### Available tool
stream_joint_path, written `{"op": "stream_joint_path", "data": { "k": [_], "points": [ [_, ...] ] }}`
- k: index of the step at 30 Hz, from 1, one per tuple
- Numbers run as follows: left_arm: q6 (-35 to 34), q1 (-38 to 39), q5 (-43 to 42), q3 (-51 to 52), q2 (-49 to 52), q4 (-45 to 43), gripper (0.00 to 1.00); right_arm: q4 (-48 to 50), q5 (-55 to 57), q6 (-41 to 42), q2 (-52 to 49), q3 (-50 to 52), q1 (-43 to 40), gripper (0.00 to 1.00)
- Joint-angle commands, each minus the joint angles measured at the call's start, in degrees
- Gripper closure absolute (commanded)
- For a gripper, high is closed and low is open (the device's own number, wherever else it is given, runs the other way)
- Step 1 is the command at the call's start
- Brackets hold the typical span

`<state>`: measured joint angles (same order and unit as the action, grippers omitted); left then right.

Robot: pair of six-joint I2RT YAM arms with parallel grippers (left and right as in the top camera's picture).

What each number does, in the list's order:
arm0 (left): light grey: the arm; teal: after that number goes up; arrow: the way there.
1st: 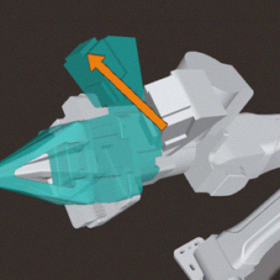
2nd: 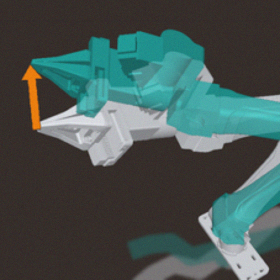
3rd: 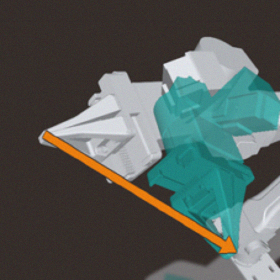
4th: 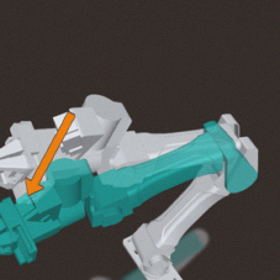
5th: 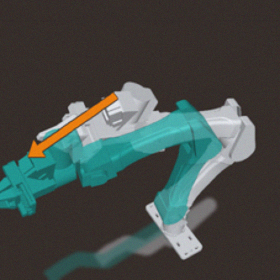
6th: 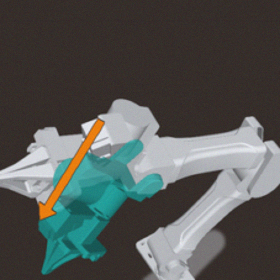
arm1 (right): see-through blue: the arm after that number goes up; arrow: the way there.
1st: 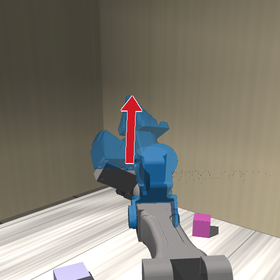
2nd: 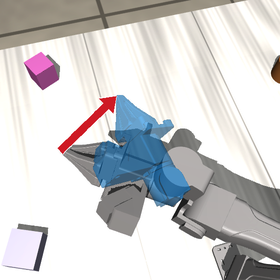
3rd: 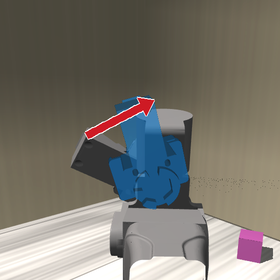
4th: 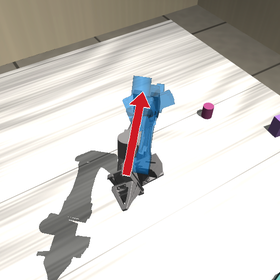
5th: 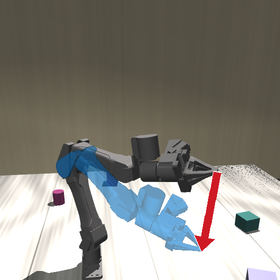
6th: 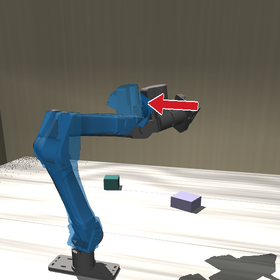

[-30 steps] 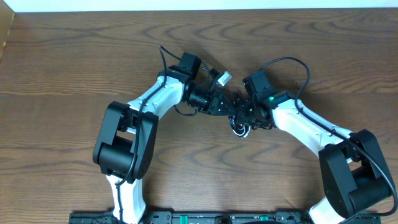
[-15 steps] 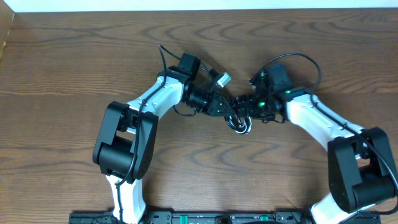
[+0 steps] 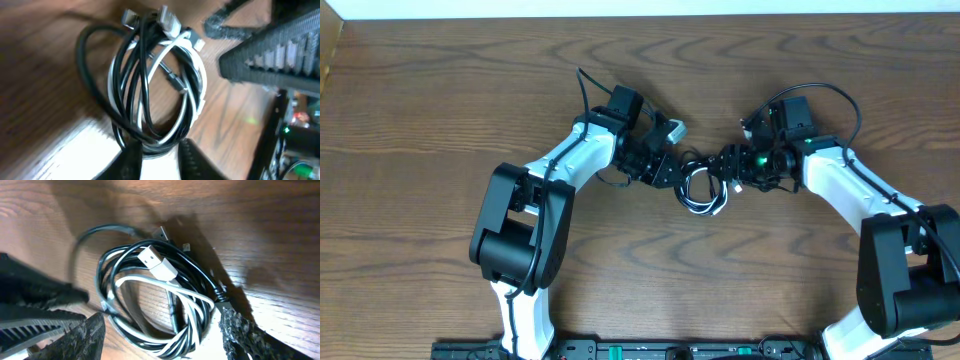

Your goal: Untangle cables

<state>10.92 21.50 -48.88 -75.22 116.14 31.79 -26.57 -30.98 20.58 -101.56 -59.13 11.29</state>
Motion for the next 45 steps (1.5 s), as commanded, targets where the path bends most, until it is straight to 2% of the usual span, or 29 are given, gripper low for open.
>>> {"op": "stream_joint_path", "data": {
  "k": [1, 2, 5, 9, 13, 17, 23, 25, 26, 27, 34, 45],
  "points": [
    [-0.02, 0.07, 5.90, 0.26, 0.11, -0.04, 0.51, 0.02, -0.85, 0.59, -0.02, -0.81, 0.39, 0.30],
    [-1.75, 0.09, 7.80, 0.26, 0.11, -0.42, 0.47, 0.04, -0.85, 0.59, -0.02, -0.81, 0.39, 0.30],
    [-6.51, 0.09, 11.45, 0.26, 0.11, -2.21, 0.46, 0.11, -0.66, 0.59, -0.02, -0.81, 0.39, 0.30],
    [-7.72, 0.13, 11.47, 0.26, 0.11, -5.31, 0.46, 0.66, -0.44, 0.59, -0.02, -0.81, 0.39, 0.31],
    [-11.80, 0.31, 12.22, 0.26, 0.28, -10.21, 0.45, 0.87, 0.02, 0.57, -0.02, -0.81, 0.39, 0.31],
    [-16.61, 1.40, 18.49, 0.35, 1.07, -12.46, 0.46, 0.79, 0.46, 0.59, -0.02, -0.81, 0.44, 0.31],
    [-16.85, 4.26, 19.69, 0.37, 3.96, -12.76, 0.49, 0.39, 1.09, 0.33, -0.02, -0.79, 0.48, 0.31],
    [-16.83, 4.98, 20.61, 0.37, 4.94, -13.09, 0.65, 0.37, 1.36, 0.33, -0.02, -0.79, 0.48, 0.31],
    [-16.85, 5.18, 21.42, 0.37, 5.14, -13.14, 0.81, 0.26, 1.99, 0.35, -0.02, -0.76, 0.48, 0.31],
    [-16.85, 5.25, 22.38, 0.37, 5.18, -13.07, 0.92, 0.07, 3.10, 0.35, -0.02, -0.76, 0.50, 0.32],
    [-16.79, 4.83, 22.56, 0.35, 0.24, -12.11, 0.93, -3.72, 15.63, 0.37, -0.04, -0.61, 2.10, 0.40],
    [-16.85, 4.83, 20.85, 0.35, -10.19, -8.26, 0.93, -4.44, 29.66, 3.15, -0.04, -0.61, 10.67, 0.39]
  ]
}}
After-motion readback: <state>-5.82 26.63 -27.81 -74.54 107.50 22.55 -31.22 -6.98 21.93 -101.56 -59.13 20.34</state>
